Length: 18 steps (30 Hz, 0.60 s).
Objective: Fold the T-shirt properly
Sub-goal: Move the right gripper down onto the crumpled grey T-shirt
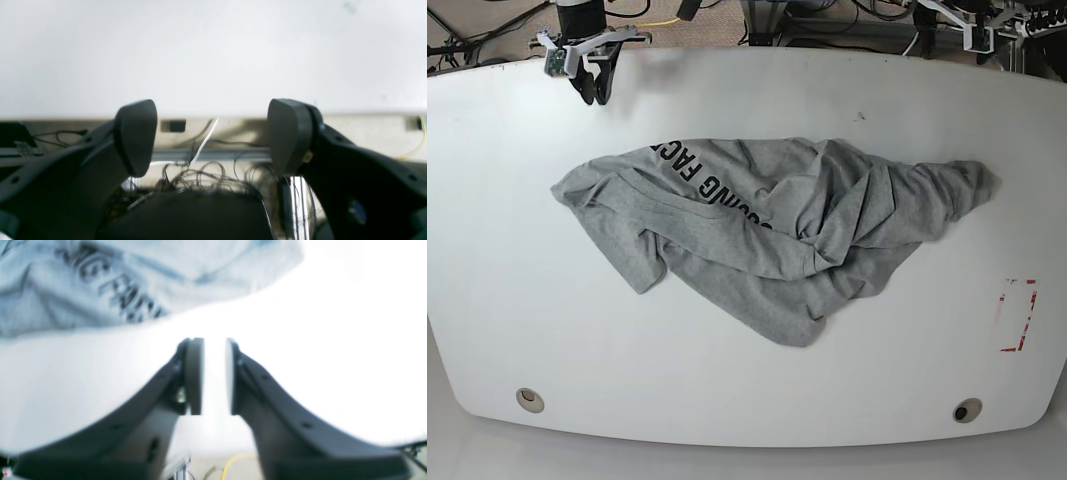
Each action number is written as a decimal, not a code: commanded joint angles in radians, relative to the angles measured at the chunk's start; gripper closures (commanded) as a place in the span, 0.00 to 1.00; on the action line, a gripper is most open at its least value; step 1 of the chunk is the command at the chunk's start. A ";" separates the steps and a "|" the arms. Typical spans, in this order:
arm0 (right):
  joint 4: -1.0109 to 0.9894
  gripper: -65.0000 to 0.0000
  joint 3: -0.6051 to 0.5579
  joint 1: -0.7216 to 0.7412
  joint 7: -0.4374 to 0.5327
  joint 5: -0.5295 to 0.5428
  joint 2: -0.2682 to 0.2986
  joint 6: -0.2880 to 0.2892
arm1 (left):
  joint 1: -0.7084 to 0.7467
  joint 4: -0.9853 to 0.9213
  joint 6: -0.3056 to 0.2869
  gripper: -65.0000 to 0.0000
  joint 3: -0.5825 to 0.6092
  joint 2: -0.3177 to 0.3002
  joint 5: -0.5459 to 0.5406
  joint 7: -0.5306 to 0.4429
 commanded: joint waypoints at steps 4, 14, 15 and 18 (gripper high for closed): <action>0.017 0.60 0.001 0.137 -0.115 -0.011 0.046 0.013 | -0.030 0.011 0.008 0.25 -0.009 0.017 -0.003 -0.020; 0.017 0.62 -0.171 0.417 -0.432 -0.089 0.123 0.153 | -0.090 0.013 0.011 0.25 -0.033 0.050 -0.001 -0.023; 0.017 0.62 -0.196 0.436 -0.453 -0.098 0.130 0.167 | -0.090 0.013 0.011 0.25 -0.033 0.050 -0.001 -0.023; 0.009 0.62 -0.253 0.502 -0.467 -0.118 0.136 0.179 | -0.107 0.013 0.011 0.25 -0.035 0.050 -0.001 -0.023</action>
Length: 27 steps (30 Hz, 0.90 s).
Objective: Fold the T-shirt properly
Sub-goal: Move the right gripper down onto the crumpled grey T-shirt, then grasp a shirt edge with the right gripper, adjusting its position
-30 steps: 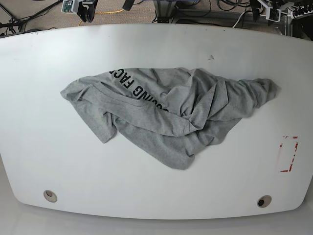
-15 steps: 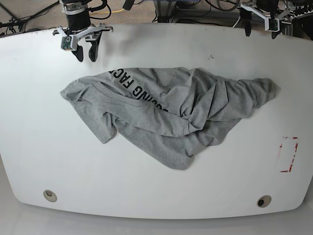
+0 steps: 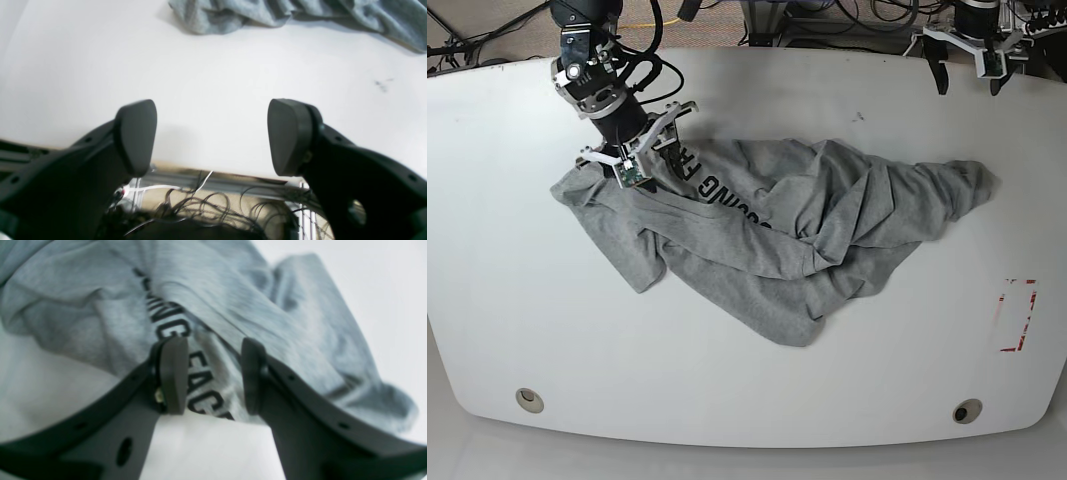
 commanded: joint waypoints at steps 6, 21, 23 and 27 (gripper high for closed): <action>-0.004 0.61 -0.198 0.173 -0.073 -0.126 0.008 0.006 | -0.067 0.014 -0.001 0.25 -0.003 0.000 0.000 -0.016; -0.211 0.61 -0.376 0.385 -0.123 -0.282 -0.072 0.006 | -0.165 0.014 -0.002 0.25 -0.003 -0.007 0.001 -0.014; -0.243 0.61 -0.387 0.405 -0.122 -0.282 -0.073 0.006 | -0.168 0.014 -0.002 0.25 -0.003 -0.007 0.001 -0.014; -0.323 0.61 -0.396 0.454 -0.122 -0.282 -0.072 0.003 | -0.187 0.014 -0.002 0.25 -0.003 -0.007 0.003 -0.014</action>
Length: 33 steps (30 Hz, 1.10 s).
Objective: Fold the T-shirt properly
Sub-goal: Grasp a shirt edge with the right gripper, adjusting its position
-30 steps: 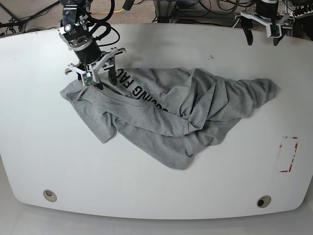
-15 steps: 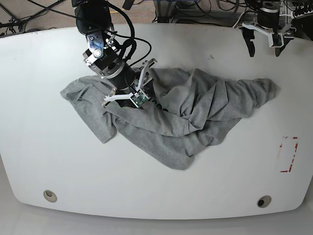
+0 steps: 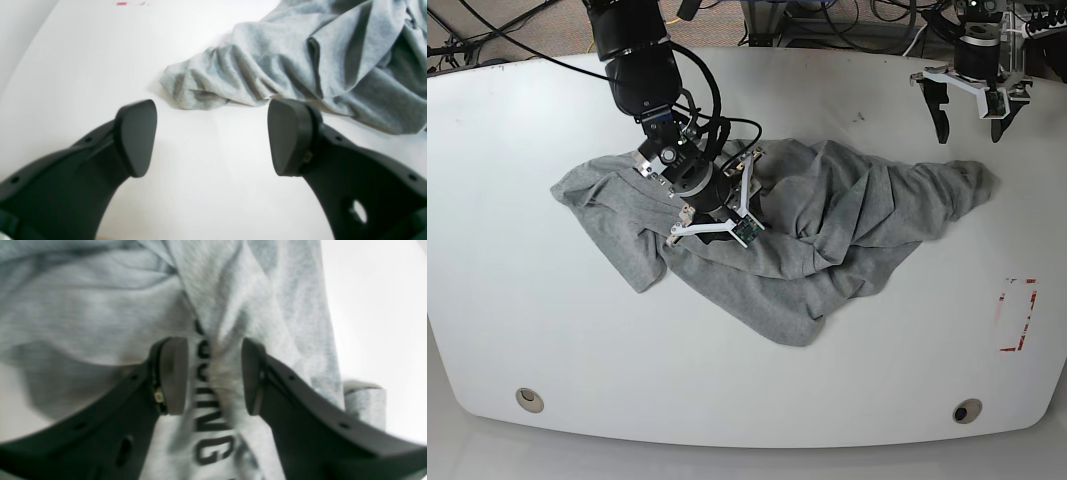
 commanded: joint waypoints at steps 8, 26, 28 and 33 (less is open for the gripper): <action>-0.034 0.61 -0.001 0.055 0.020 0.001 0.049 -0.011 | -0.012 0.015 0.004 0.25 0.000 -0.025 0.078 -0.027; -0.068 0.41 -0.003 0.019 0.020 0.002 0.061 -0.006 | -0.055 0.014 0.003 0.25 0.000 -0.028 0.078 -0.025; -0.048 0.34 -0.003 0.012 0.020 0.002 0.060 -0.008 | -0.055 0.014 0.003 0.25 0.000 -0.027 0.078 -0.025; -0.047 0.33 -0.003 0.010 0.020 0.007 0.060 -0.010 | -0.053 0.014 0.003 0.25 0.000 -0.025 0.078 -0.025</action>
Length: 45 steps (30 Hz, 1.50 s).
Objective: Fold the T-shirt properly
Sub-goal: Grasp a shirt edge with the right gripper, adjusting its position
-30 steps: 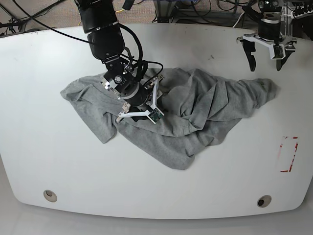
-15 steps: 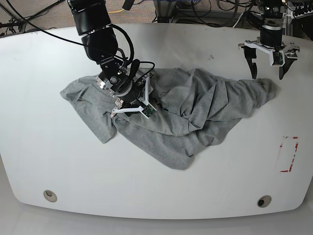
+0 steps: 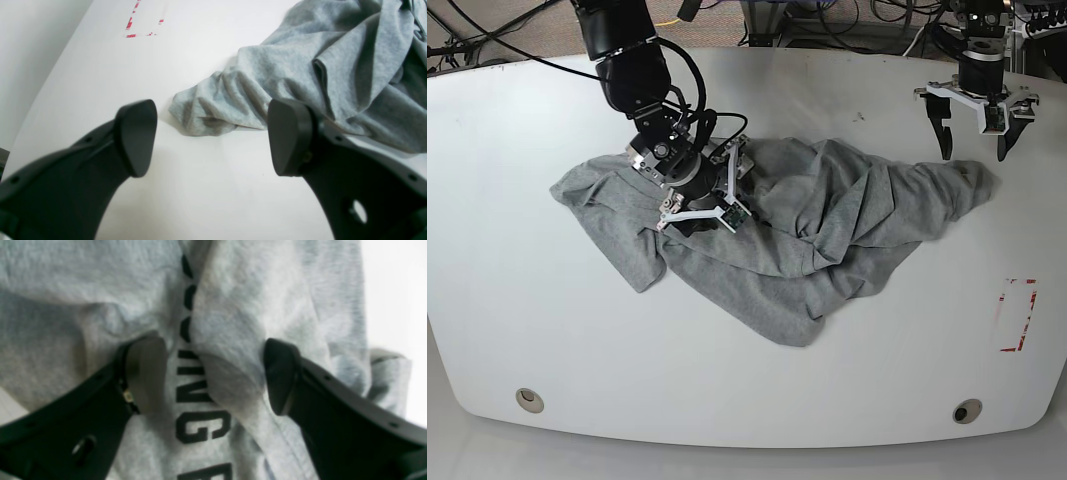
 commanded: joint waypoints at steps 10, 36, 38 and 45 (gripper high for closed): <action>0.018 0.33 0.004 0.037 0.035 0.007 -0.001 -0.005 | 0.011 0.016 0.003 0.25 -0.004 -0.003 -0.002 -0.029; 0.004 0.33 0.116 0.146 0.041 0.001 0.014 0.002 | 0.015 0.016 0.003 0.25 -0.004 -0.003 -0.002 -0.029; 0.009 0.33 0.119 0.146 0.041 0.002 0.016 0.002 | 0.010 0.016 0.003 0.25 -0.004 -0.003 -0.002 -0.029; 0.098 0.33 0.115 0.086 -0.013 0.008 0.013 0.003 | 0.010 0.016 0.003 0.25 -0.004 -0.003 -0.002 -0.029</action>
